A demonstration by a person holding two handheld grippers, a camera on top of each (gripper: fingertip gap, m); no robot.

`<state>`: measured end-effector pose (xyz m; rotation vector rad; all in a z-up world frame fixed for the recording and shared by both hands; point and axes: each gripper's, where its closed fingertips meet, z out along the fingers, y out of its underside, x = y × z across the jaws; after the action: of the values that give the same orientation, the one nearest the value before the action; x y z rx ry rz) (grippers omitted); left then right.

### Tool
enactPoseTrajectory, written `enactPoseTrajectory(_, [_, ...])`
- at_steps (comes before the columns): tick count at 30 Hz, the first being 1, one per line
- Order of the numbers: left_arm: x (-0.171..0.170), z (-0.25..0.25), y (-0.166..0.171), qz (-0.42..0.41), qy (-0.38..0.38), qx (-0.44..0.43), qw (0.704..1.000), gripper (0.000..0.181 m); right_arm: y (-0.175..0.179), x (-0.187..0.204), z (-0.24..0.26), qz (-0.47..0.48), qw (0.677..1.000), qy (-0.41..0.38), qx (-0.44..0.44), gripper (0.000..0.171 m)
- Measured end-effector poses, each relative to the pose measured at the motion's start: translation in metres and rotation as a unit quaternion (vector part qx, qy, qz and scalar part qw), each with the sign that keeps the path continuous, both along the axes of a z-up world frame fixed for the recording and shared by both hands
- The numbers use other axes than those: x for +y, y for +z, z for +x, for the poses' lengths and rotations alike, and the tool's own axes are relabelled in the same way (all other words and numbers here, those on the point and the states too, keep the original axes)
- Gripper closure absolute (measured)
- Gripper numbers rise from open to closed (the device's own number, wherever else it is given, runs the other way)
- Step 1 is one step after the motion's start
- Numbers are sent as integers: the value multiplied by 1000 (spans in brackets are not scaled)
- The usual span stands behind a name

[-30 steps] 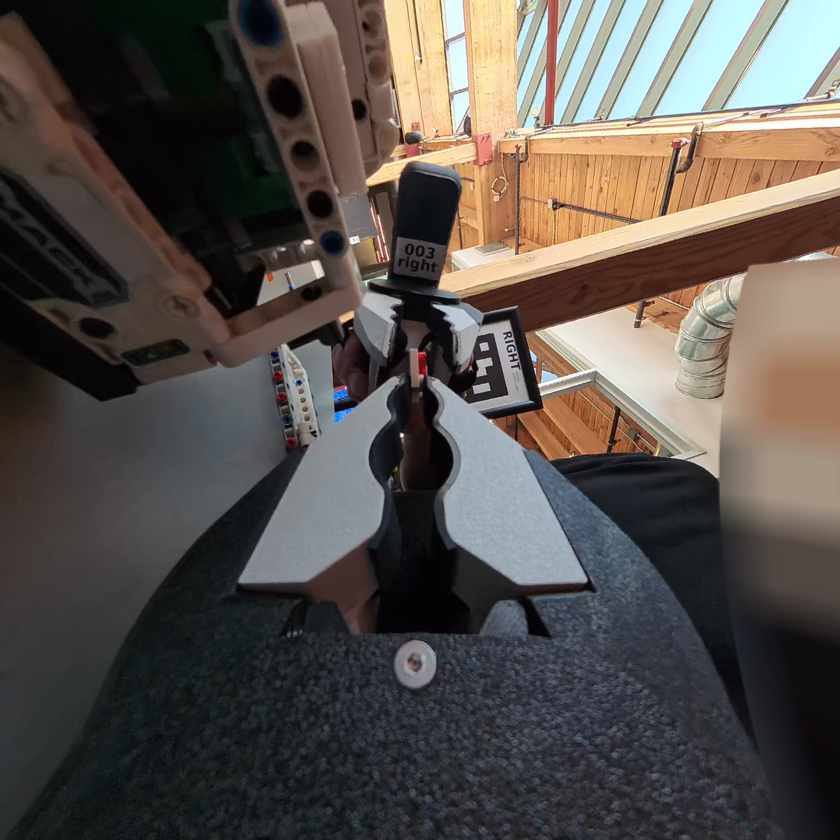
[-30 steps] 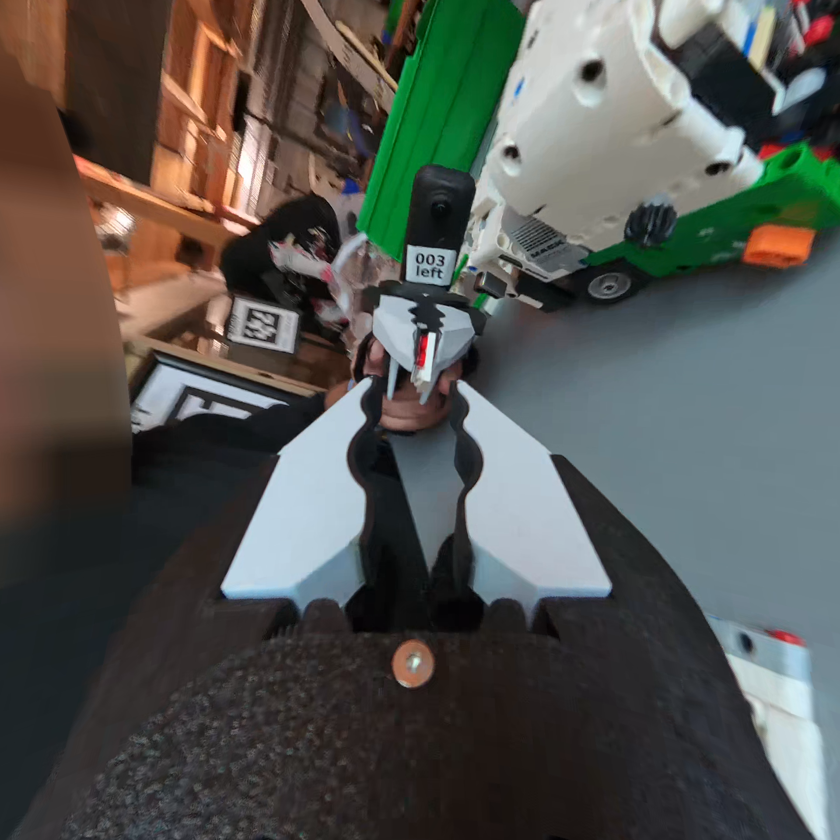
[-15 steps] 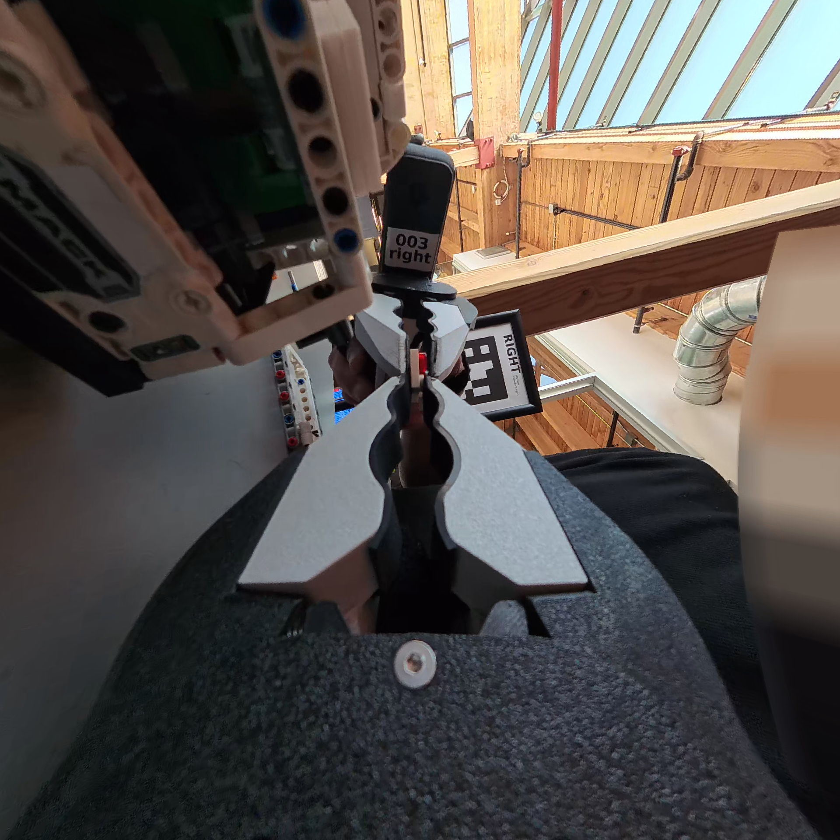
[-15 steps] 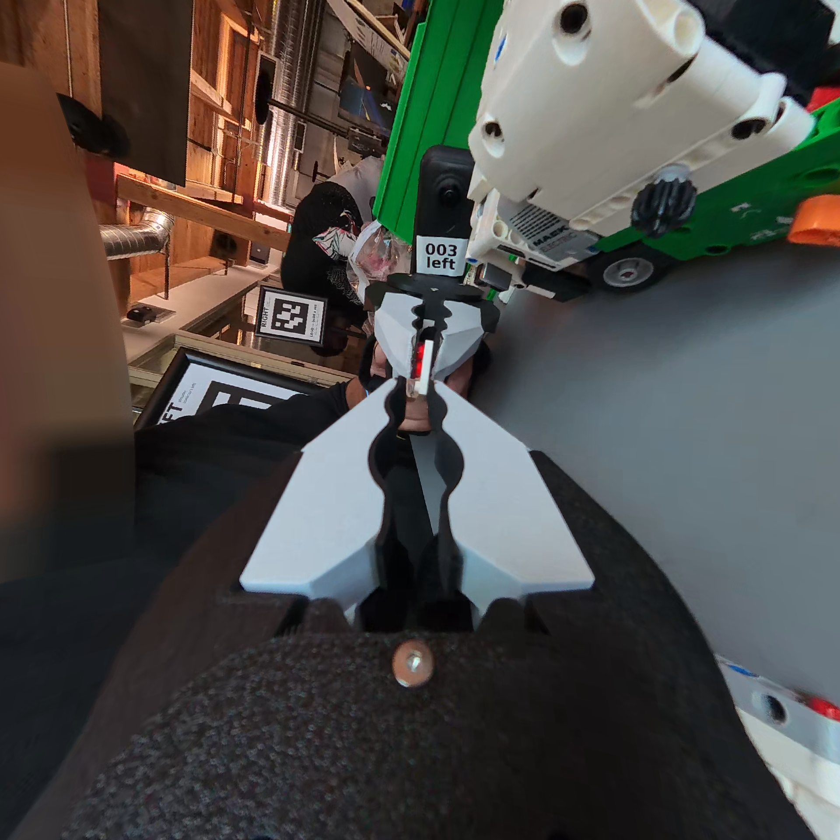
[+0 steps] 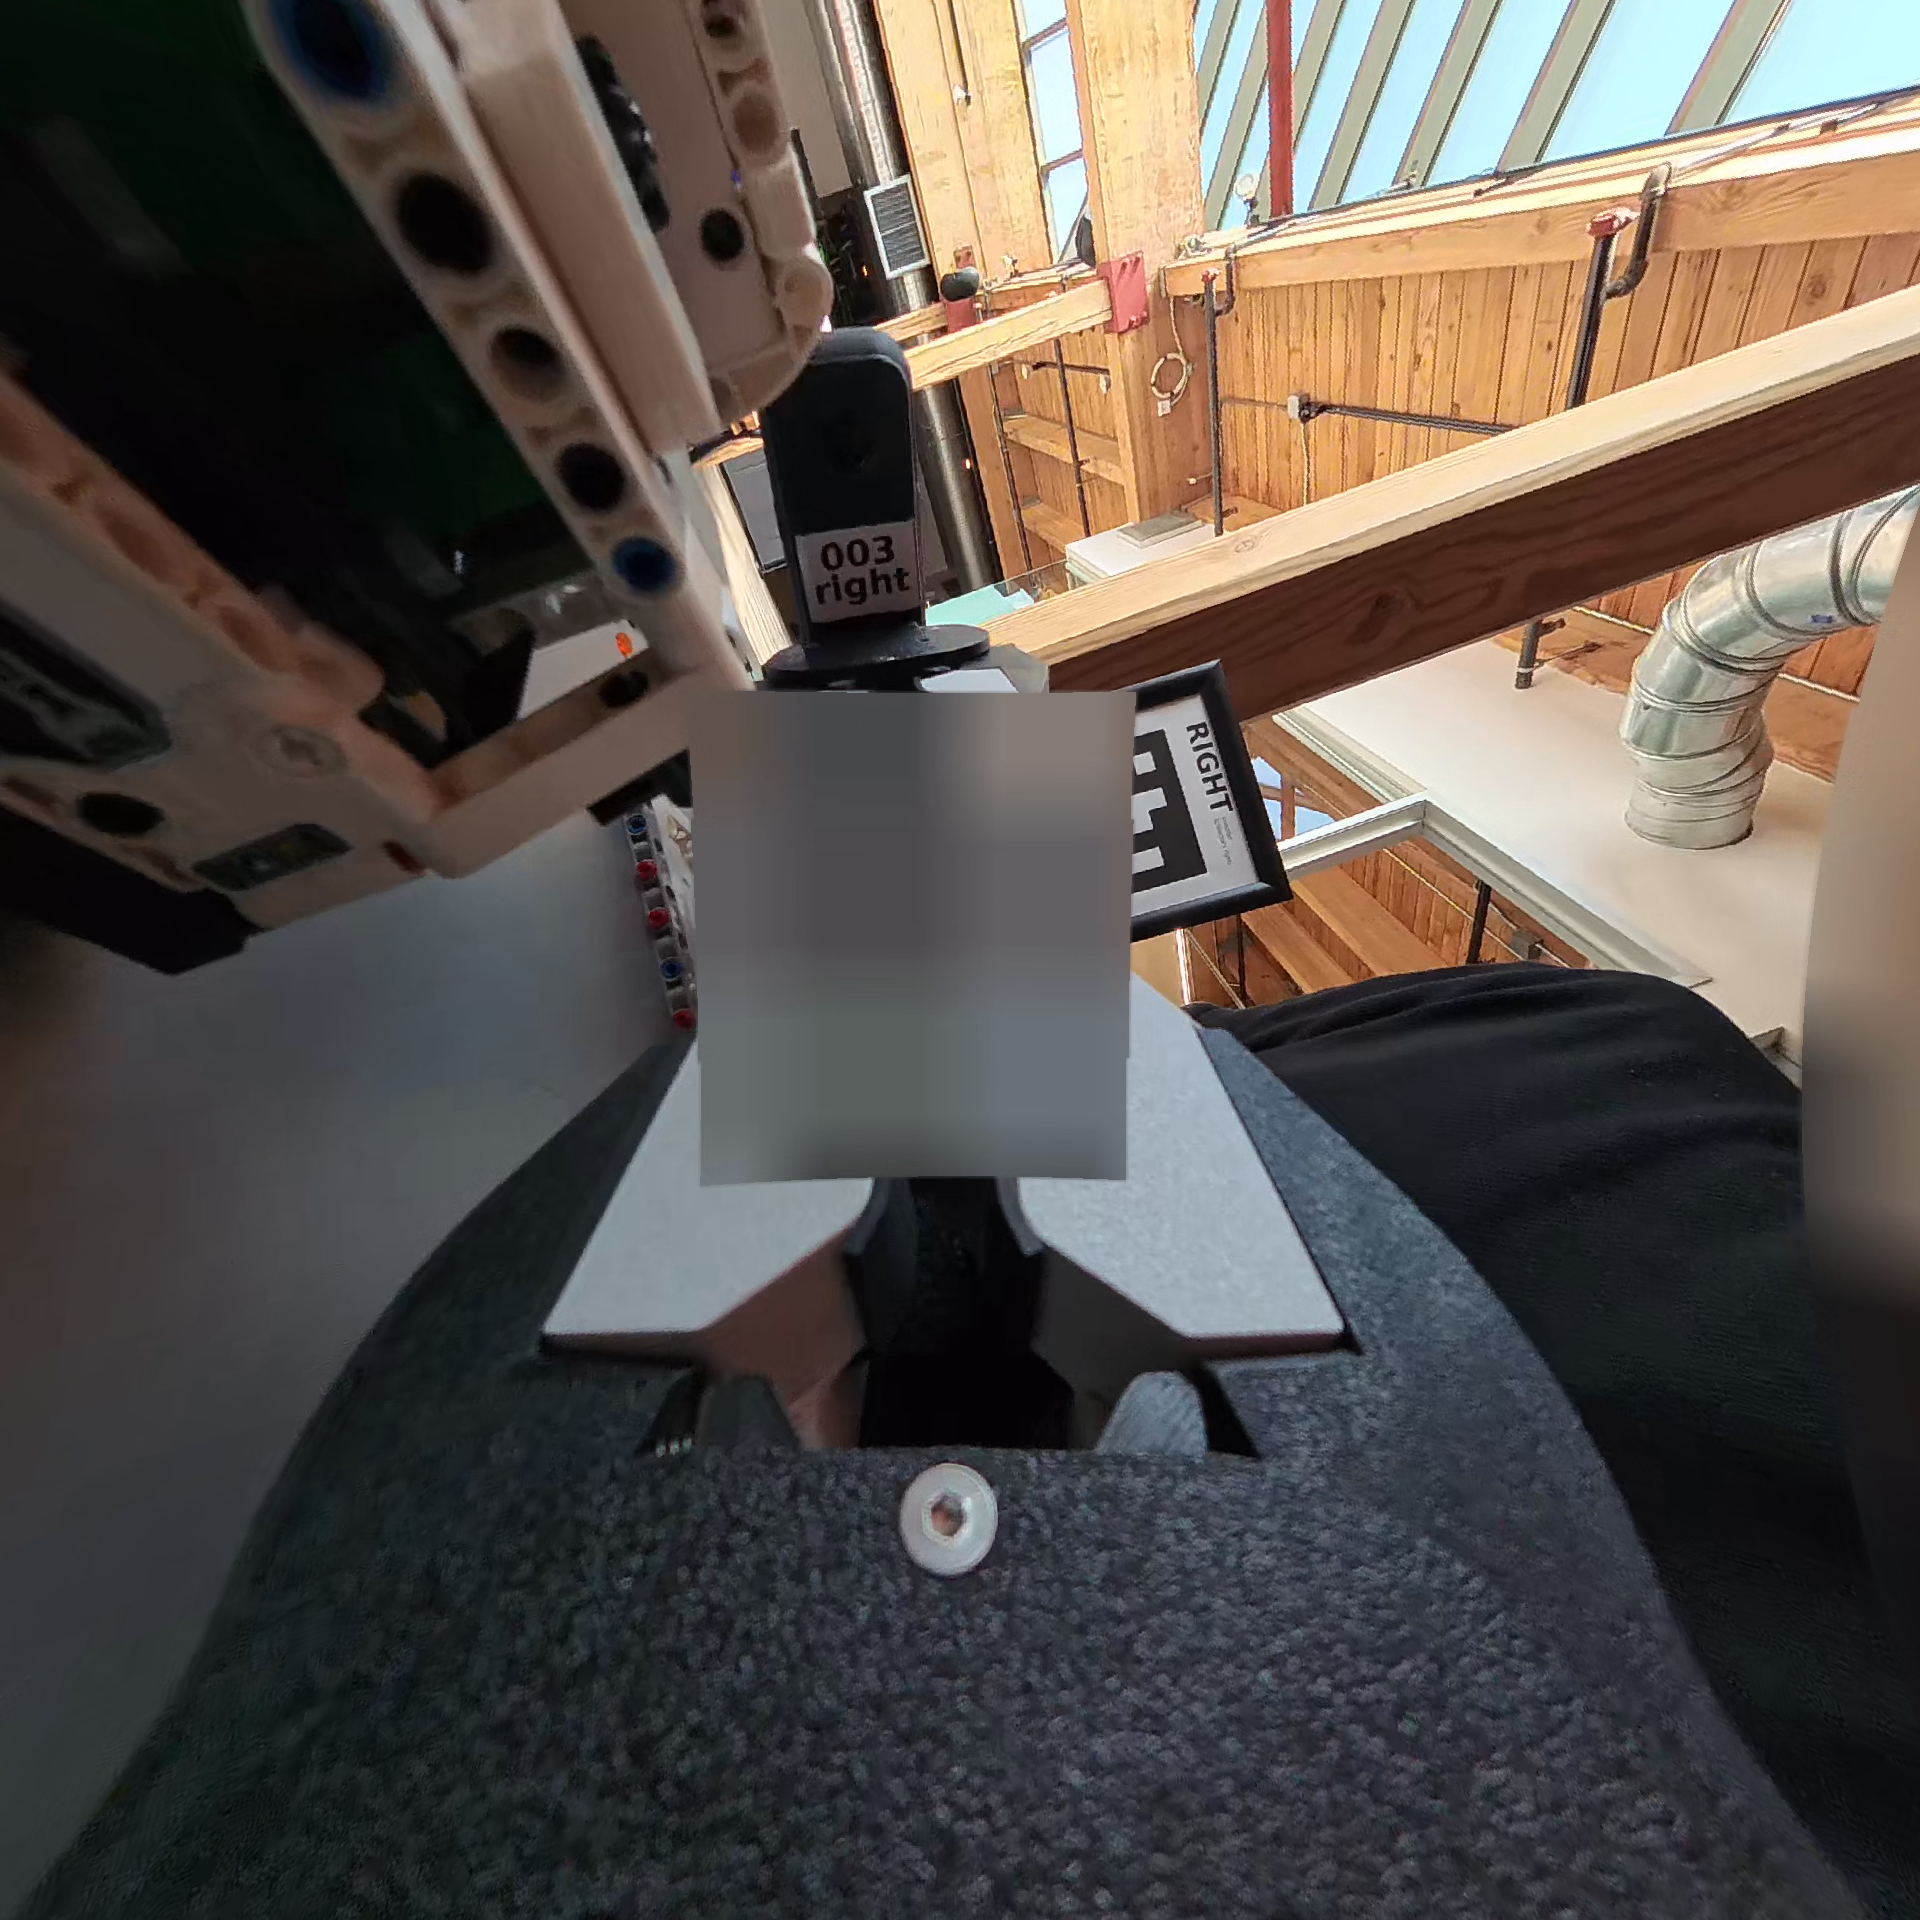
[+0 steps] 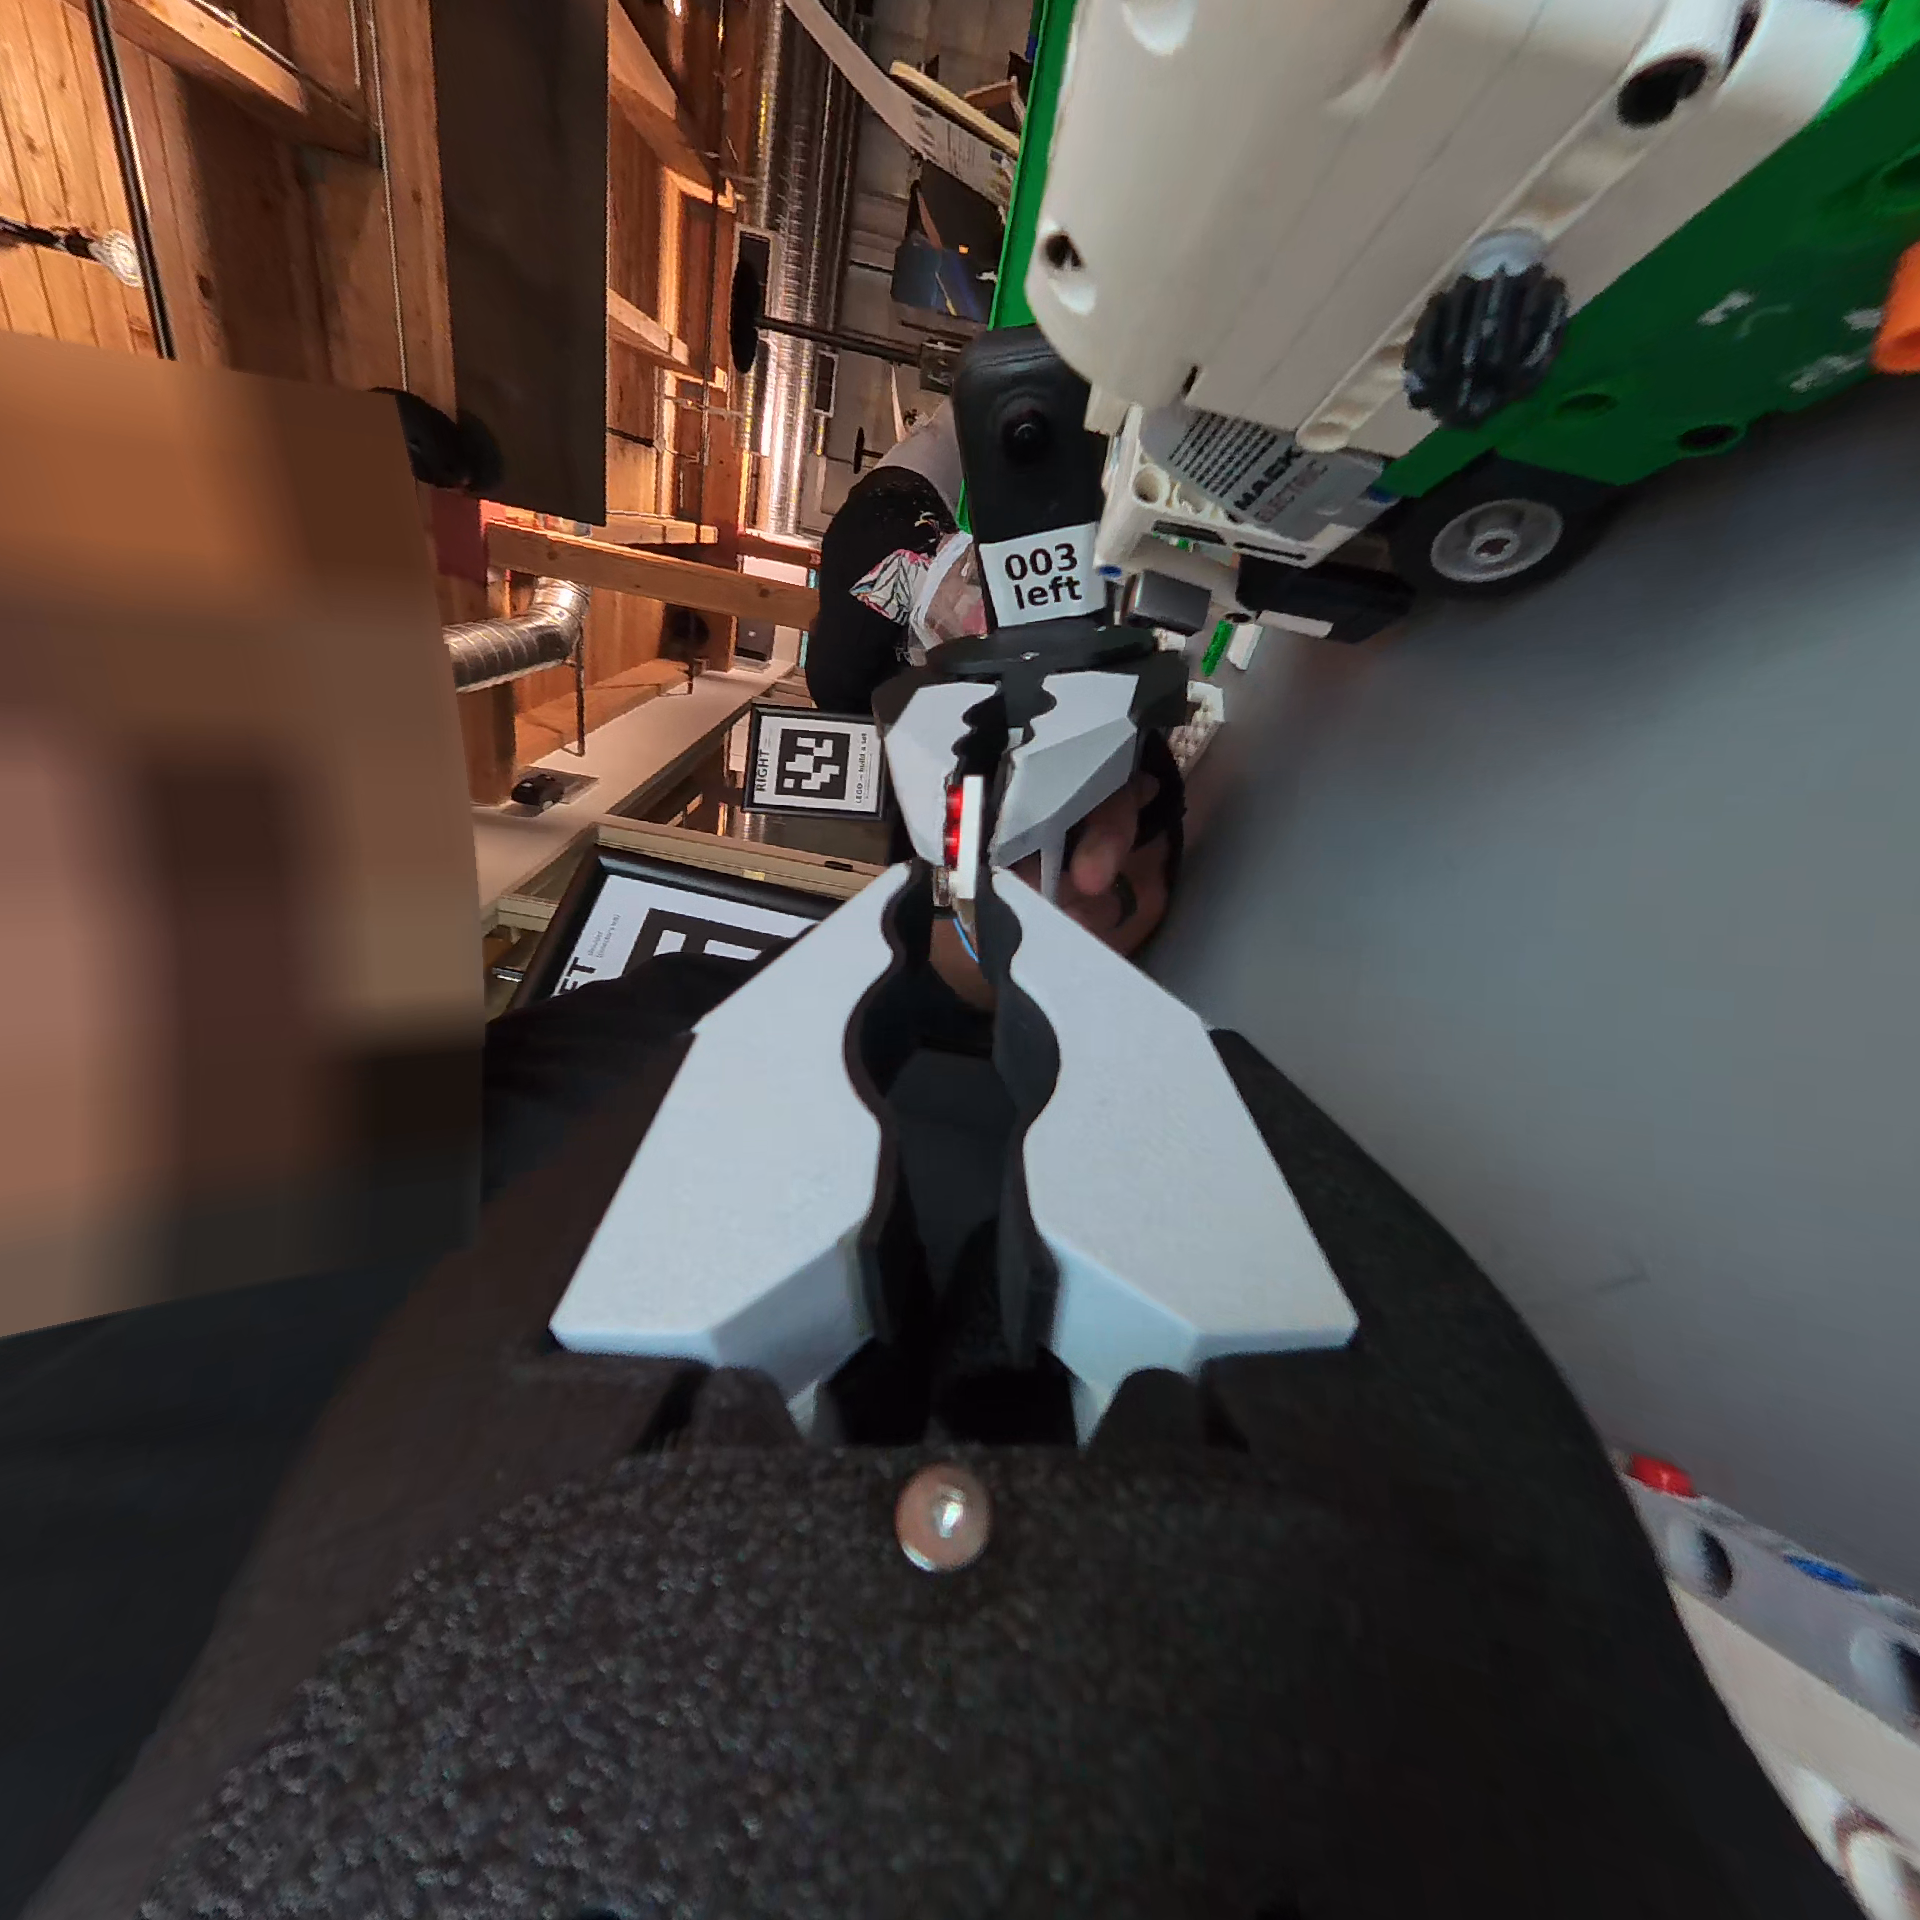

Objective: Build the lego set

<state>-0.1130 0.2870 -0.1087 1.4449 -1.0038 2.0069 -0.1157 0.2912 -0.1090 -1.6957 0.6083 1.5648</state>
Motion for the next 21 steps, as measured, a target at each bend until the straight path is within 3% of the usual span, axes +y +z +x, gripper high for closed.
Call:
enactPoseTrajectory(10, [5,3,-4,-26,3,26,999,179,-5,5,4,-13,1000,-14,-15,164])
enactPoseTrajectory(17, [8,4,-5,-19,16,28,999,179,-5,8,5,-30,999,-28,25,164])
enactPoseTrajectory(21, [7,3,-3,-16,14,19,1000,179,-5,8,4,-19,998,-27,-60,165])
